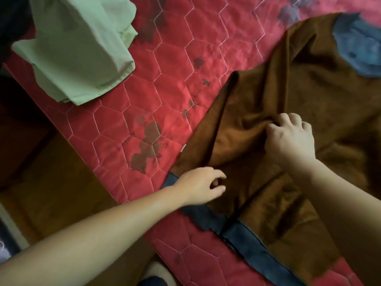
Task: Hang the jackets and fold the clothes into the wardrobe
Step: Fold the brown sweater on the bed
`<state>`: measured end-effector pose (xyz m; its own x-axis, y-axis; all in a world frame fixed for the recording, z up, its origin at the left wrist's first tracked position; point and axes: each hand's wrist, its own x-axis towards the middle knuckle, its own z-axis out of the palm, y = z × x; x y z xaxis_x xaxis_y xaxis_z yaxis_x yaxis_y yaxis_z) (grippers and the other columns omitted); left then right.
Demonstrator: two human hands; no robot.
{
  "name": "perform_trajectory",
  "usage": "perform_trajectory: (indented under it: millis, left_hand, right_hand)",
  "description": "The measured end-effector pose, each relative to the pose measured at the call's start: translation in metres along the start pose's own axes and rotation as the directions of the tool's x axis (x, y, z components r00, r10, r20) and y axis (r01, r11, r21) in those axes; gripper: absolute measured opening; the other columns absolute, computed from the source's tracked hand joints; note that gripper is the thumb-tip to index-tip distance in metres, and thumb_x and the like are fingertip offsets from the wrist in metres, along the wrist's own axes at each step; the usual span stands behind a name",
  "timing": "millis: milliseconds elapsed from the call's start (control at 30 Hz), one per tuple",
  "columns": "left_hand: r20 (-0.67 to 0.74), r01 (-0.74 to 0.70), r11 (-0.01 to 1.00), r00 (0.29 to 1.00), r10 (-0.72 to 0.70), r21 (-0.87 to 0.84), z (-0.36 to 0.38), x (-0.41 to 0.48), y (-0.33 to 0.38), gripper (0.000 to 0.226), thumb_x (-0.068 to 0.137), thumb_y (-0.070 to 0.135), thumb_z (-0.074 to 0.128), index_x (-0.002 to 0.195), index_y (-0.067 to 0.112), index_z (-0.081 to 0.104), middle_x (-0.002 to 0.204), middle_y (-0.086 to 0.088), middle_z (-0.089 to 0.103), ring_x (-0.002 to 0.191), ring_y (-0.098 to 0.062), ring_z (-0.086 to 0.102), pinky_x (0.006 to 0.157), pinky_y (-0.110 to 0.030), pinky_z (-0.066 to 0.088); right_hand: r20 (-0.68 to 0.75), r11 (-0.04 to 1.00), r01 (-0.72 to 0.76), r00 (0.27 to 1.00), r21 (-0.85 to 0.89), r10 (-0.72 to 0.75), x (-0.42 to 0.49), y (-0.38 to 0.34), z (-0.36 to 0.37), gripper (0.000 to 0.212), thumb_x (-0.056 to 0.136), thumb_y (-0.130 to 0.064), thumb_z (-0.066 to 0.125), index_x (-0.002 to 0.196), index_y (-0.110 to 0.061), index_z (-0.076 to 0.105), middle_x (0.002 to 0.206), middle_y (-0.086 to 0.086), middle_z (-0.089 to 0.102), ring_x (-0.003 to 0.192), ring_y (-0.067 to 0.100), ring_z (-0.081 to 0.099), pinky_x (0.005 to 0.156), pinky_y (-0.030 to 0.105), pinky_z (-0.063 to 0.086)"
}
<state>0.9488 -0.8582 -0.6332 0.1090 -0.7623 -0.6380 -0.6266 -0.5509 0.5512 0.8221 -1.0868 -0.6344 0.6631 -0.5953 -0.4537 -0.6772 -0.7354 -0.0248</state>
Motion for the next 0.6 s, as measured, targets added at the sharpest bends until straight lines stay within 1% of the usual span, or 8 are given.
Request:
perform_trajectory:
  millis: [33,100,167,267,333,433,500,600]
  left_hand:
    - [-0.166,-0.032,0.998,0.986,0.022,-0.060,-0.004,0.006,0.002,0.026,0.093,0.038,0.060,0.117,0.030,0.066,0.099,0.009,0.062,0.083,-0.010,0.062,0.079,-0.037,0.054]
    - [-0.485,-0.089,0.986,0.874,0.011,-0.138,-0.019,0.027,0.006,0.012,0.090,0.029,0.063,0.101,0.026,0.066,0.089,0.008,0.057,0.076,-0.009,0.058,0.073,-0.036,0.053]
    - [-0.626,-0.105,0.958,0.775,-0.089,-0.265,-0.039,0.058,0.007,0.019,0.089,0.024,0.066,0.108,0.022,0.062,0.094,0.004,0.054,0.077,-0.010,0.056,0.076,-0.032,0.053]
    - [-0.456,-0.036,0.841,0.852,-0.256,-0.540,-0.068,0.112,0.009,0.051,0.091,0.027,0.068,0.137,0.032,0.046,0.113,-0.003,0.053,0.092,-0.014,0.060,0.087,-0.031,0.053]
    - [-0.375,-0.026,0.799,0.892,-0.253,-0.601,-0.079,0.140,0.017,0.059,0.093,0.024,0.067,0.145,0.037,0.041,0.114,0.000,0.053,0.096,-0.014,0.059,0.092,-0.032,0.053]
    - [-0.348,-0.100,0.704,0.912,-0.219,-0.703,-0.098,0.170,0.030,0.053,0.093,0.010,0.063,0.140,0.033,0.051,0.108,0.001,0.061,0.093,-0.018,0.065,0.091,-0.041,0.059]
    - [-0.349,-0.111,0.705,0.915,-0.202,-0.700,-0.111,0.187,0.032,0.052,0.090,0.006,0.062,0.131,0.038,0.058,0.117,-0.002,0.064,0.102,-0.020,0.068,0.095,-0.045,0.057]
    - [-0.339,-0.114,0.736,0.927,-0.163,-0.667,-0.119,0.204,0.026,0.059,0.086,-0.006,0.056,0.131,0.032,0.063,0.132,0.001,0.062,0.114,-0.012,0.063,0.099,-0.032,0.055]
  right_hand:
    - [-0.005,0.996,-0.056,0.998,0.075,0.057,-0.001,0.003,-0.001,0.032,0.100,-0.030,0.040,0.107,-0.015,0.067,0.125,0.014,0.051,0.123,0.040,0.043,0.096,0.053,0.041]
    - [0.064,0.934,-0.200,0.980,0.296,0.190,0.000,0.010,-0.005,0.032,0.102,-0.039,0.042,0.107,-0.015,0.063,0.120,0.011,0.046,0.113,0.035,0.046,0.087,0.047,0.048]
    - [0.148,0.847,-0.285,0.958,0.449,0.245,0.007,0.016,-0.005,0.028,0.100,-0.043,0.052,0.113,-0.019,0.057,0.124,0.009,0.041,0.112,0.032,0.049,0.086,0.050,0.055]
    - [0.112,0.759,-0.266,0.962,0.594,0.249,0.024,0.024,-0.009,0.025,0.096,-0.023,0.061,0.118,-0.025,0.048,0.130,0.008,0.039,0.111,0.030,0.051,0.085,0.044,0.055]
    - [0.083,0.696,-0.224,0.970,0.682,0.230,0.042,0.027,-0.016,0.035,0.094,-0.015,0.062,0.123,-0.028,0.047,0.129,0.006,0.040,0.107,0.028,0.052,0.084,0.038,0.054]
    - [0.059,0.643,-0.163,0.982,0.748,0.181,0.076,0.027,-0.027,0.047,0.091,-0.012,0.065,0.133,-0.031,0.051,0.123,0.004,0.043,0.099,0.022,0.052,0.068,0.018,0.043]
    - [0.055,0.601,-0.148,0.984,0.785,0.171,0.100,0.025,-0.033,0.047,0.088,-0.010,0.066,0.128,-0.034,0.059,0.123,0.007,0.051,0.100,0.024,0.059,0.064,0.019,0.044]
    - [0.090,0.499,-0.195,0.970,0.844,0.228,0.130,0.023,-0.040,0.043,0.087,-0.002,0.063,0.116,-0.034,0.070,0.122,0.009,0.062,0.097,0.024,0.066,0.064,0.024,0.053]
